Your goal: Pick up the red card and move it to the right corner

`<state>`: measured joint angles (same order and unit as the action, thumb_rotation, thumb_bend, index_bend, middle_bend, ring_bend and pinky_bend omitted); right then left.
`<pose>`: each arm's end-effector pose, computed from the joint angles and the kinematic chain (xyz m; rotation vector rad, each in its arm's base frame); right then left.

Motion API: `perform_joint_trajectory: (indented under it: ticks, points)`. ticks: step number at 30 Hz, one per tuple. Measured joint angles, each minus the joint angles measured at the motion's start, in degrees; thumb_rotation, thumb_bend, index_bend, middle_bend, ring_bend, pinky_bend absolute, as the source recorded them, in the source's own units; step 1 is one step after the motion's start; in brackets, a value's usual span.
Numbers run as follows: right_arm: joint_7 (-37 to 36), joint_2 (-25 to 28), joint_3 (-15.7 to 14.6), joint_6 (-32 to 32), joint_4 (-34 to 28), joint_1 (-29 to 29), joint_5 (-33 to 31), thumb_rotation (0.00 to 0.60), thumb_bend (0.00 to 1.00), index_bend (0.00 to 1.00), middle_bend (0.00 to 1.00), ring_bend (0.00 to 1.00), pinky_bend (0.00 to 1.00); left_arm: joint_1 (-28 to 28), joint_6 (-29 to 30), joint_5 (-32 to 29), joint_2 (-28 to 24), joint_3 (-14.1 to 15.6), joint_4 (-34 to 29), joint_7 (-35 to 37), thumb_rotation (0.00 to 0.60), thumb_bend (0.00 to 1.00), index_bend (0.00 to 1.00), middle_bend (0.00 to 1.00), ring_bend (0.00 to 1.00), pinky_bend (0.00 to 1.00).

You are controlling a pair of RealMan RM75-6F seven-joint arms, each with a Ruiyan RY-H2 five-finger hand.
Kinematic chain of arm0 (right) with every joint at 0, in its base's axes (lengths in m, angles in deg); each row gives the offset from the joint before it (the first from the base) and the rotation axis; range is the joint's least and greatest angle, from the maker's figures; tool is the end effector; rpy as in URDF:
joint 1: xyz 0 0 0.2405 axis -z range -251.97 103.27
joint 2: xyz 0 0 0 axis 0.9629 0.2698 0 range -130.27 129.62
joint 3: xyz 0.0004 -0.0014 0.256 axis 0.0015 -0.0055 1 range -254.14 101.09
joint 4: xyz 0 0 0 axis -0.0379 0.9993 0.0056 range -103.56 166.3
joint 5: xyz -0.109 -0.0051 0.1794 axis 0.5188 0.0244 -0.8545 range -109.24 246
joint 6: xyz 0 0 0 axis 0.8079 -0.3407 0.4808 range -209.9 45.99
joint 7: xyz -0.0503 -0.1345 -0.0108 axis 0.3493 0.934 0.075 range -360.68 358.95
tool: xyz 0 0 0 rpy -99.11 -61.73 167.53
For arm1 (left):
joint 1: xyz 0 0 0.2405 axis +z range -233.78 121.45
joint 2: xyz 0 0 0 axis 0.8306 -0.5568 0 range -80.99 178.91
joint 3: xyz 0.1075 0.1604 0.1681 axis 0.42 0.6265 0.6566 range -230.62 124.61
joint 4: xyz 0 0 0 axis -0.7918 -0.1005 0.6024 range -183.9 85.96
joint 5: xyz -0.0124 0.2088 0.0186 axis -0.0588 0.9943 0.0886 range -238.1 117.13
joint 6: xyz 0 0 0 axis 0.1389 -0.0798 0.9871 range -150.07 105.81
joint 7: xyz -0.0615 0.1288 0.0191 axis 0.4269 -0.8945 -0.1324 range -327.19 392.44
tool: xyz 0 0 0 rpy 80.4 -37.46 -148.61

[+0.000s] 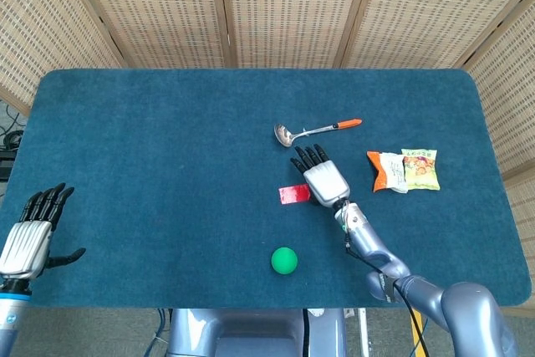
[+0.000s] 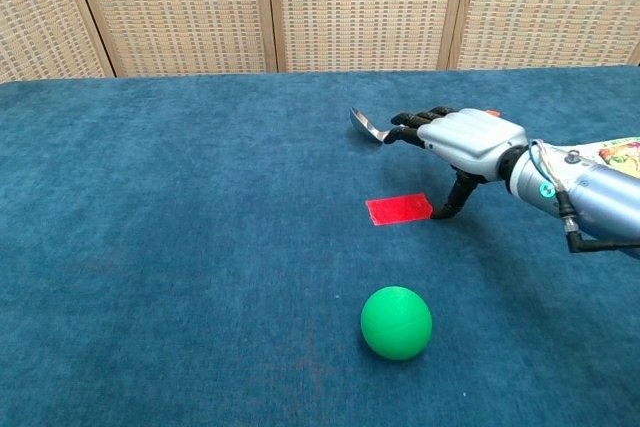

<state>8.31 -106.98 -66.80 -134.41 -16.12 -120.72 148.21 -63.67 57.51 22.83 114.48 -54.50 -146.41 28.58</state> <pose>-0.1703 -0.3896 -0.0710 1.9297 -0.6485 0.8534 -0.2944 0.1869 0.1293 -1.4433 -1.0172 -0.8774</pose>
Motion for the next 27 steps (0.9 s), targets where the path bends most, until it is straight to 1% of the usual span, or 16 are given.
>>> perform_joint_trajectory:
  ticks: [4, 9, 16, 18, 22, 27]
  points:
    - [0.4, -0.6, 0.6, 0.2, 0.0, -0.5, -0.6, 0.600, 0.18, 0.11, 0.00, 0.00, 0.00, 0.0, -0.1, 0.3, 0.0, 0.2, 0.0, 0.0, 0.600, 0.05, 0.00, 0.00, 0.00, 0.00]
    - [0.8, -1.7, 1.2, 0.4, 1.3, -1.2, -1.2, 0.600, 0.18, 0.13, 0.00, 0.00, 0.00, -0.2, -0.5, 0.3, 0.2, 0.4, 0.2, 0.0, 0.600, 0.05, 0.00, 0.00, 0.00, 0.00]
    - [0.5, -2.6, 1.0, 1.0, 3.4, -1.5, -1.5, 0.600, 0.18, 0.15, 0.00, 0.00, 0.00, -0.5, -1.1, 0.3, 0.5, 0.6, 0.4, -0.2, 0.600, 0.05, 0.00, 0.00, 0.00, 0.00]
    - [0.4, -2.7, 0.8, 0.9, 3.7, -1.4, -1.5, 0.600, 0.18, 0.21, 0.00, 0.00, 0.00, -0.5, -1.1, 0.3, 0.6, 0.7, 0.4, -0.3, 0.600, 0.05, 0.00, 0.00, 0.00, 0.00]
    - [0.5, -2.6, 0.5, 0.6, 3.7, -1.3, -1.2, 0.600, 0.19, 0.38, 0.00, 0.00, 0.00, -0.5, -0.9, 0.6, 0.6, 0.8, 0.2, -0.4, 0.600, 0.05, 0.00, 0.00, 0.00, 0.00]
    - [0.9, -2.1, 0.3, -0.3, 3.0, -1.1, -0.9, 0.600, 0.20, 0.50, 0.00, 0.00, 0.00, -0.4, -0.7, 0.8, 0.5, 0.8, 0.1, -0.4, 0.600, 0.05, 0.00, 0.00, 0.00, 0.00]
